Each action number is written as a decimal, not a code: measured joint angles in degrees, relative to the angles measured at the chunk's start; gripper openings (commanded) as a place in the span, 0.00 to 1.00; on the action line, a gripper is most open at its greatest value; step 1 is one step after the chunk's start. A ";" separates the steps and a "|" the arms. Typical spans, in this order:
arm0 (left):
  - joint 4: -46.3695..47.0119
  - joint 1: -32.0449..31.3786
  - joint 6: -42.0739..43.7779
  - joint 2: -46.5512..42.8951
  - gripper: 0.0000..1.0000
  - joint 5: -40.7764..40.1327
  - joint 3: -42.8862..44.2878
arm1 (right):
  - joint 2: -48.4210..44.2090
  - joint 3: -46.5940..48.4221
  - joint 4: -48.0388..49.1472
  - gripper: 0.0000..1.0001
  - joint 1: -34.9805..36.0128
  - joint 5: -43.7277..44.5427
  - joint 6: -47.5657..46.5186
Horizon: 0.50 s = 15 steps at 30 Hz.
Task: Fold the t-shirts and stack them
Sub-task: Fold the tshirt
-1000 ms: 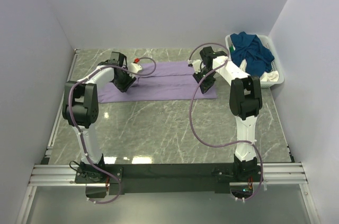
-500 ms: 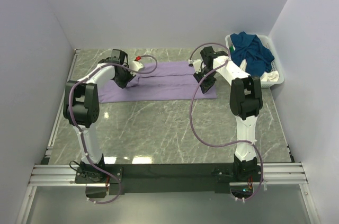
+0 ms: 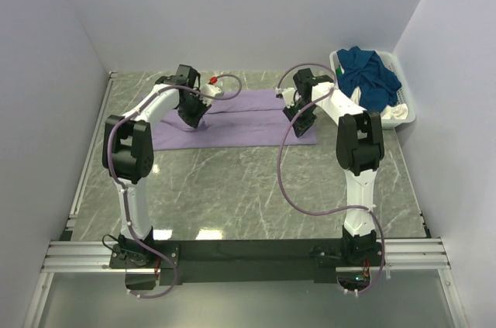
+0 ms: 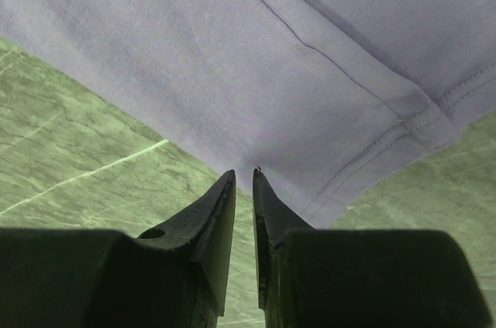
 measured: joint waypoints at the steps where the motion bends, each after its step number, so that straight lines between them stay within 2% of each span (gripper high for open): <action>1: -0.59 -0.26 -0.83 0.55 0.01 0.24 0.85 | 0.00 -0.02 0.00 0.22 0.00 0.00 0.00; 8: -2.64 -1.53 -5.79 3.89 0.03 2.47 3.80 | 0.00 -0.15 0.07 0.22 -0.44 0.00 -0.07; 10: -2.73 -1.75 -6.82 4.33 0.14 2.69 4.57 | 0.00 -0.15 0.04 0.22 -0.55 -0.02 -0.13; 13: -2.73 -2.01 -7.72 4.39 0.37 2.95 5.25 | 0.00 -0.15 0.04 0.22 -0.61 -0.02 -0.15; 15: -2.38 -1.97 -8.37 4.39 0.43 3.30 5.29 | 0.00 -0.15 0.04 0.22 -0.61 -0.04 -0.15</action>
